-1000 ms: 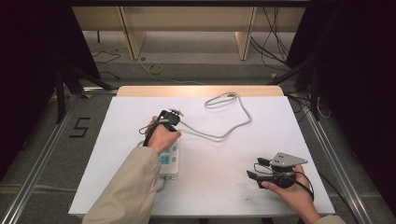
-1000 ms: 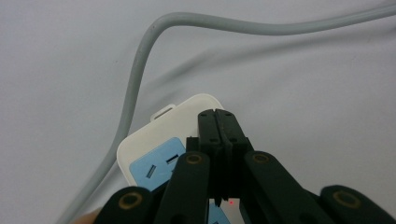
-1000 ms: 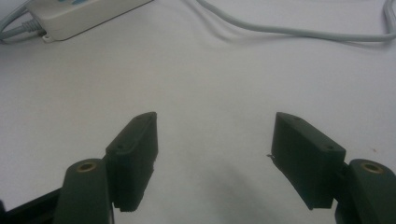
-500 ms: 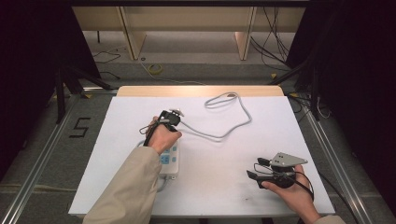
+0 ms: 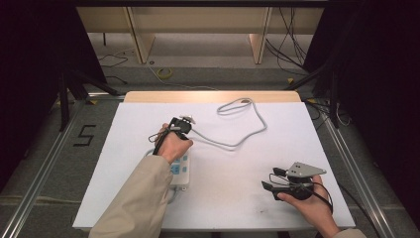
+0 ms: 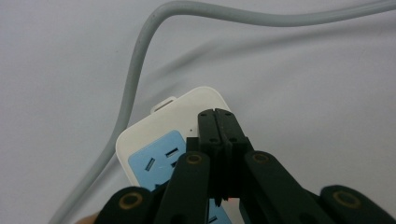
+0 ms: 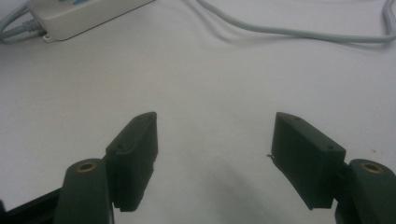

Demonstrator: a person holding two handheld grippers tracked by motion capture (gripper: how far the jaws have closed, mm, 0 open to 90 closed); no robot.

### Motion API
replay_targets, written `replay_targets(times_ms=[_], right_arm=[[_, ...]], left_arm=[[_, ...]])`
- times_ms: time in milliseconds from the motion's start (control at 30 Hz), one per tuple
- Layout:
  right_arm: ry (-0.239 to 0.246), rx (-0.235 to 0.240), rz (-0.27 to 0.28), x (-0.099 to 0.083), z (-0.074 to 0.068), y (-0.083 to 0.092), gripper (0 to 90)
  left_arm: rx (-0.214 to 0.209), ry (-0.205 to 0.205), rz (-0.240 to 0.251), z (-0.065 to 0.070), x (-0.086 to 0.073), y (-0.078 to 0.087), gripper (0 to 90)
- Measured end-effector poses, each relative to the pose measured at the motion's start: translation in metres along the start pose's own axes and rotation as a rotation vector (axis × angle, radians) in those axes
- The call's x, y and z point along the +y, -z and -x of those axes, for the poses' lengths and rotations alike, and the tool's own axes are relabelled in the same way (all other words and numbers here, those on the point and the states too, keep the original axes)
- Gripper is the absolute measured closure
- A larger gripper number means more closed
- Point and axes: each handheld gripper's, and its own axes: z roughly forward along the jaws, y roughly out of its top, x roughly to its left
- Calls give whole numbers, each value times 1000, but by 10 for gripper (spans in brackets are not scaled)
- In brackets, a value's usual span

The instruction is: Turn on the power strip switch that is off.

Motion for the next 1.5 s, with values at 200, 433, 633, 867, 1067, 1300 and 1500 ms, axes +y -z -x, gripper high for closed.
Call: replay_targets(times_ms=[200, 433, 633, 867, 1067, 1300, 1500], right_arm=[[4, 1, 0, 0, -1, 0, 324], [3, 1, -1, 0, -1, 0, 324], [5, 1, -2, 0, -1, 0, 324], [9, 1, -3, 1, -1, -1, 324], [10, 3, -3, 1, -2, 0, 324], [8, 4, -5, 1, -2, -1, 324], [10, 7, -5, 1, -3, 0, 324]], left_arm=[[4, -6, -6, 0, 0, 0, 899], [19, -15, -8, 3, 1, -1, 899], [20, -17, -10, 3, 1, -1, 899], [13, -21, -38, 4, 1, -1, 900], [14, -18, -41, 4, 1, -1, 900], [21, -39, -62, 6, 5, -2, 900], [32, -52, -84, 7, 7, -2, 900]])
